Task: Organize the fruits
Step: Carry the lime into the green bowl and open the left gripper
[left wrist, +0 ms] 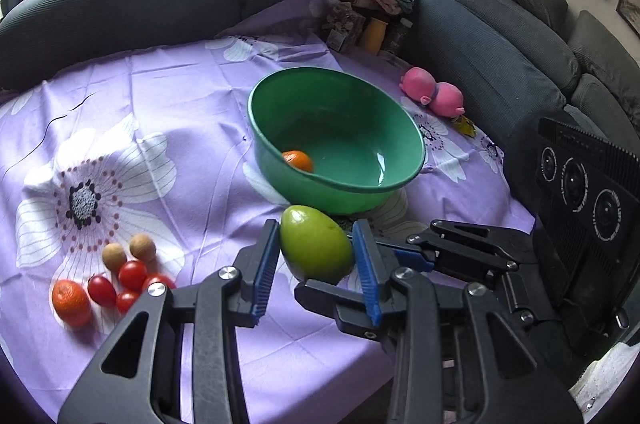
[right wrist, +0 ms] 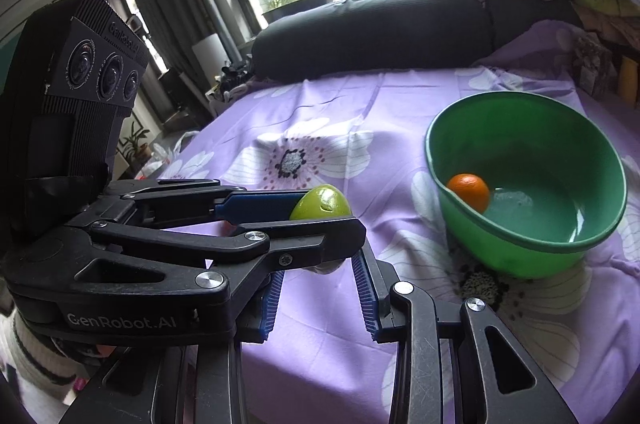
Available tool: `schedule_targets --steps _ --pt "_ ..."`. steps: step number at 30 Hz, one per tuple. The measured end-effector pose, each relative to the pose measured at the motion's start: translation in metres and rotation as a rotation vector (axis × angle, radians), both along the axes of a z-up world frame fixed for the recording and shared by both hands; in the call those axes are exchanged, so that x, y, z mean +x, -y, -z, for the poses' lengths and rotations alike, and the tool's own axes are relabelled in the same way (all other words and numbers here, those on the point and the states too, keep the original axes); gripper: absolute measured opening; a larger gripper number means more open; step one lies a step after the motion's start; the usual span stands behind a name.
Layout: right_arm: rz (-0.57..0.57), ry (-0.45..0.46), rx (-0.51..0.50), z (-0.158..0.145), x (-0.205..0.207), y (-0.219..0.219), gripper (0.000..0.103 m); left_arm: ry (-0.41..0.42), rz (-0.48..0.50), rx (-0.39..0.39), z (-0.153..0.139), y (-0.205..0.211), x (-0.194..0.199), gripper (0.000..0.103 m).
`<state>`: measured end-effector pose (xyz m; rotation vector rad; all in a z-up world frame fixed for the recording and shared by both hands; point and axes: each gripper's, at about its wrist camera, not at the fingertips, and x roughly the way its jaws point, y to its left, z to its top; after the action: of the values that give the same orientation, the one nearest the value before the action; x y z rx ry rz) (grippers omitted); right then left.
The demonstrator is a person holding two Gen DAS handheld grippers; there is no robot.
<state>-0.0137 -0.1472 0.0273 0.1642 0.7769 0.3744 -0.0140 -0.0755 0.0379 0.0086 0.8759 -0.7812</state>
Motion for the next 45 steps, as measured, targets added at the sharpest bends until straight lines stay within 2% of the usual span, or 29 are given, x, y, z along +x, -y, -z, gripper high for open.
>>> schedule_targets --steps 14,30,33,35,37,42,45 --pt "0.143 0.043 0.002 -0.008 0.017 0.054 0.036 0.007 0.097 -0.010 -0.005 0.062 0.037 0.036" --pt "0.205 -0.047 0.001 0.017 0.043 0.083 0.036 -0.097 0.118 -0.028 0.026 0.086 0.068 0.036" --pt "0.209 -0.050 -0.008 0.017 0.044 0.083 0.036 -0.107 0.111 -0.033 0.027 0.085 0.070 0.039" --pt "0.213 -0.054 -0.001 0.017 0.043 0.084 0.036 -0.107 0.096 -0.029 0.027 0.084 0.071 0.045" --pt "0.218 -0.052 -0.008 0.016 0.042 0.084 0.036 -0.113 0.082 -0.032 0.028 0.081 0.072 0.058" --pt "0.247 -0.052 -0.017 0.011 0.035 0.088 0.037 -0.094 0.036 -0.043 0.020 0.061 0.068 0.067" --pt "0.266 -0.044 -0.010 0.007 0.026 0.093 0.037 -0.063 -0.016 -0.026 0.013 0.041 0.060 0.079"
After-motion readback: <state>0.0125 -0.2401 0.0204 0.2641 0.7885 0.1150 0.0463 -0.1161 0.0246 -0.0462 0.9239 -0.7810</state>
